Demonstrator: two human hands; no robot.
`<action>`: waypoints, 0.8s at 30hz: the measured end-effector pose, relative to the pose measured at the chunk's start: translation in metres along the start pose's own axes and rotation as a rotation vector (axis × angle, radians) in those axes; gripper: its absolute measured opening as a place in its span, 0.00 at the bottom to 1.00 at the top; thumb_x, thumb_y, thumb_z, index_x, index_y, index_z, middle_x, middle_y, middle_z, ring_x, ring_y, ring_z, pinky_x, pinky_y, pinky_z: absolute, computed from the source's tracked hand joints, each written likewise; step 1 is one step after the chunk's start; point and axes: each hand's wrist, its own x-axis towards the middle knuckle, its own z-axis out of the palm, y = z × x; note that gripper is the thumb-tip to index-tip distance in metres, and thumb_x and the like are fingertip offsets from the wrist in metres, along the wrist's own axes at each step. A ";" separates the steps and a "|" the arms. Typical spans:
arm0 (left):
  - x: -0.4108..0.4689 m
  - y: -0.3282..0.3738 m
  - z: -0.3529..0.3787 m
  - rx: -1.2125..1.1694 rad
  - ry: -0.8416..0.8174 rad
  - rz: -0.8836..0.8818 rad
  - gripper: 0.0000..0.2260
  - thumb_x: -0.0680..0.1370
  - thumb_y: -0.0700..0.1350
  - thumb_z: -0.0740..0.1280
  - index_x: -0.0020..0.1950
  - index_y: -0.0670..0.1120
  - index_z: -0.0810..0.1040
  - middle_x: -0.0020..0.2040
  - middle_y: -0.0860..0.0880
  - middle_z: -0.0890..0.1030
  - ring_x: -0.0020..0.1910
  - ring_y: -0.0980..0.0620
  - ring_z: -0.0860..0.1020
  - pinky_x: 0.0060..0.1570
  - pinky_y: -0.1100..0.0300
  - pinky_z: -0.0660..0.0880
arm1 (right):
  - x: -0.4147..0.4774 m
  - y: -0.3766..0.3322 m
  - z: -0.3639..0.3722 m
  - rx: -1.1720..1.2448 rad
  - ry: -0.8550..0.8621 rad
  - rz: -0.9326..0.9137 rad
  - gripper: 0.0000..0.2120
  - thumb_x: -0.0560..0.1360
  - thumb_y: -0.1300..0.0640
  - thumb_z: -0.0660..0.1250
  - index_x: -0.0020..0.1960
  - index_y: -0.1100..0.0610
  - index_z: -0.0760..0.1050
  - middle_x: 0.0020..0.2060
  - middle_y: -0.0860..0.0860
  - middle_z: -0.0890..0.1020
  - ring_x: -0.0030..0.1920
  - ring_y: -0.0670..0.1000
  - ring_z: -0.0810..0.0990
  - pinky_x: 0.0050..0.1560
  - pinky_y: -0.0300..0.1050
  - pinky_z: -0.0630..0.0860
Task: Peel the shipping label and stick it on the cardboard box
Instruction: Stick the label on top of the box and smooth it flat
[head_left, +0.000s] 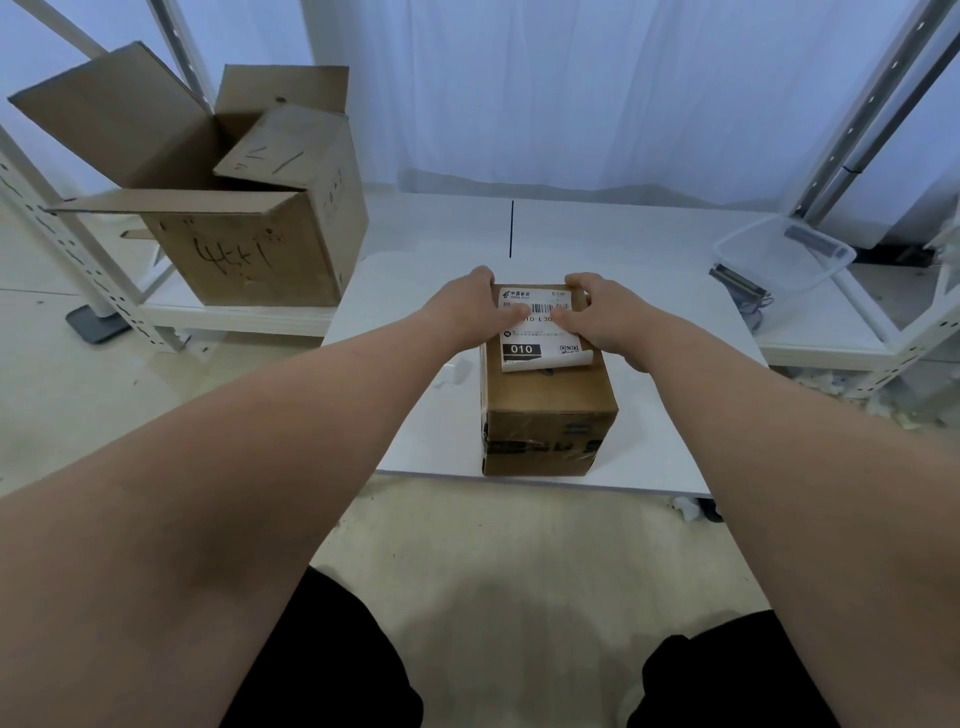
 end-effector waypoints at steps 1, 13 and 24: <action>0.000 0.001 0.003 -0.011 -0.023 -0.003 0.28 0.75 0.57 0.67 0.67 0.43 0.64 0.58 0.45 0.78 0.47 0.50 0.77 0.37 0.63 0.75 | 0.000 0.001 -0.001 0.011 -0.002 0.002 0.27 0.80 0.57 0.61 0.76 0.54 0.56 0.70 0.56 0.68 0.59 0.55 0.77 0.54 0.44 0.77; 0.004 0.009 0.006 0.035 -0.068 -0.067 0.33 0.73 0.60 0.67 0.71 0.45 0.61 0.64 0.44 0.72 0.53 0.48 0.74 0.45 0.59 0.71 | 0.003 0.005 0.000 0.001 0.024 0.009 0.22 0.81 0.58 0.55 0.74 0.52 0.59 0.69 0.55 0.69 0.61 0.56 0.76 0.57 0.46 0.76; 0.005 -0.003 0.003 -0.205 -0.071 -0.055 0.28 0.75 0.53 0.68 0.71 0.46 0.63 0.63 0.45 0.75 0.55 0.48 0.77 0.54 0.58 0.76 | 0.002 0.005 0.002 0.044 0.025 0.012 0.22 0.81 0.58 0.57 0.74 0.52 0.59 0.68 0.55 0.71 0.58 0.54 0.77 0.54 0.44 0.77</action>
